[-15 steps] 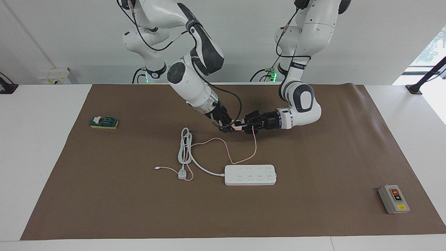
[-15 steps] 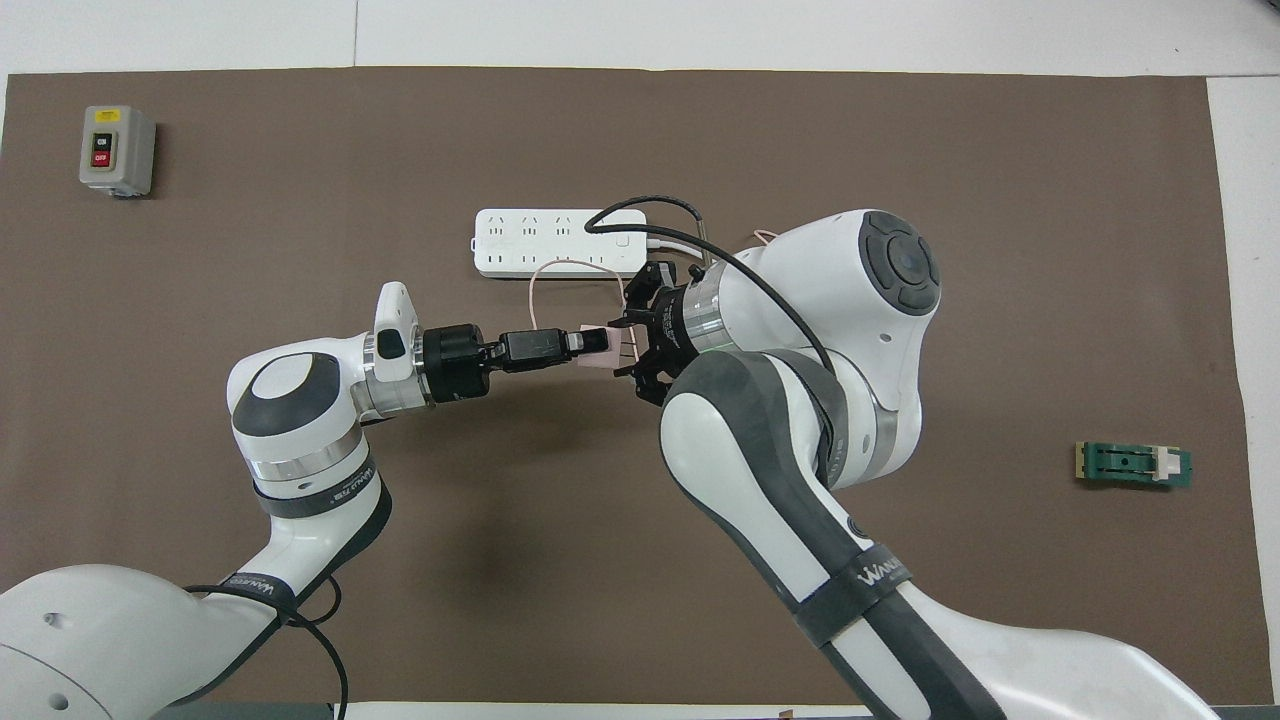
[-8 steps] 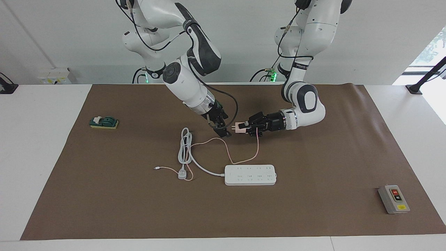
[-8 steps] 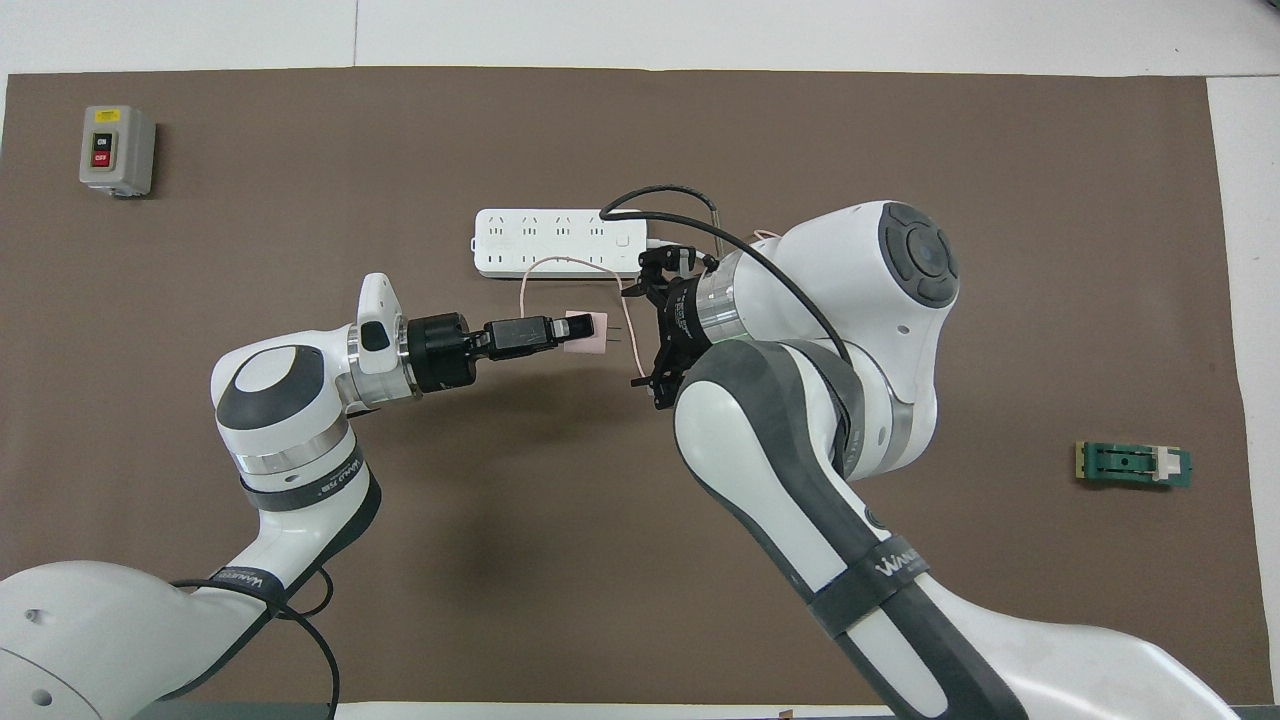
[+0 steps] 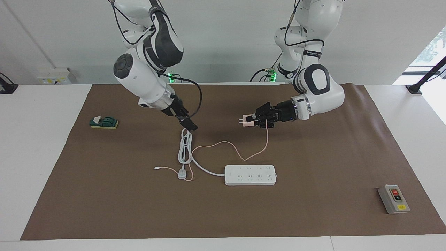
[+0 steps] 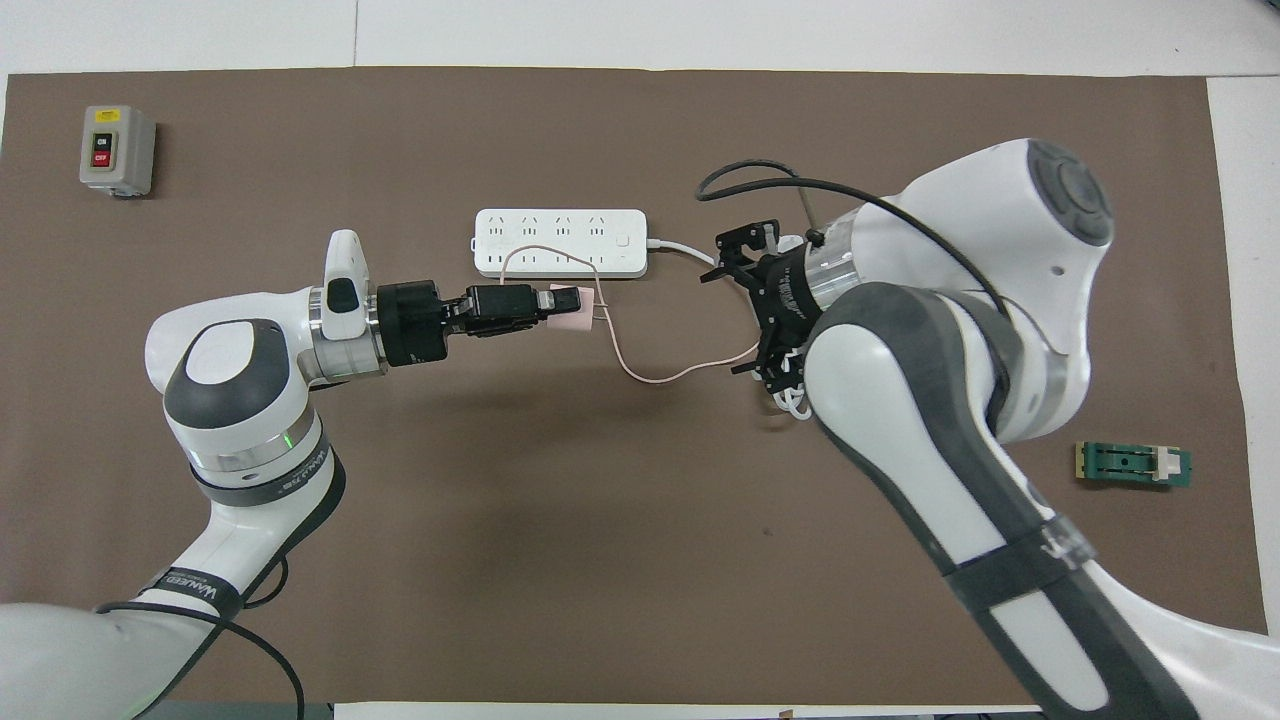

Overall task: Plug charger into power strip
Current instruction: 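Pull the plug back with the left gripper while the right gripper retracts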

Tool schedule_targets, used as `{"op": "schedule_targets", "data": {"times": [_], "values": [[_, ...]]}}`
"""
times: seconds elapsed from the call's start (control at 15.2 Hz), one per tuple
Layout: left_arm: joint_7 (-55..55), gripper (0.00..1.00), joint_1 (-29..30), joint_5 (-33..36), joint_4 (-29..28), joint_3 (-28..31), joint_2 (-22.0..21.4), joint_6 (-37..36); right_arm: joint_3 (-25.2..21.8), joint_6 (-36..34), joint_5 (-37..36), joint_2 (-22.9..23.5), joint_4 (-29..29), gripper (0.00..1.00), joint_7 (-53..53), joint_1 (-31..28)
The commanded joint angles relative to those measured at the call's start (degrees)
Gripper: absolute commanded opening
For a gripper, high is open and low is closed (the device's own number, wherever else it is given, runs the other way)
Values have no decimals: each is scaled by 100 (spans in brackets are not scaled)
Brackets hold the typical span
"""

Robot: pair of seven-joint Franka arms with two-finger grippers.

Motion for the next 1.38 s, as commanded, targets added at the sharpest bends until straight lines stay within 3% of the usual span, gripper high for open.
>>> {"op": "schedule_targets", "data": {"times": [0.0, 0.39, 0.59, 0.79, 1.05, 1.32], "values": [[-832, 0, 267, 1232, -89, -13, -232, 69, 43, -592, -866, -446, -38, 100, -1280, -155], [-1458, 0, 707, 3096, 244, -4, -320, -106, 25, -1271, -1711, -816, 49, 100, -3708, -664], [-1976, 0, 1006, 4353, 893, -4, -285, -922, 95, -1752, -2292, -572, 794, 100, -4464, -848], [-2871, 0, 998, 5689, 1674, -22, -268, -1800, 0, -1737, -2355, -404, 928, 100, -5377, -946], [-3111, 0, 1024, 6641, 2783, 57, 101, -2979, 52, -1807, -2688, -421, 1051, 100, -5556, -981], [-3191, 0, 1006, 6949, 3005, 66, 137, -3122, -201, -1764, -2584, -465, 1008, 100, -6127, -1209]]}}
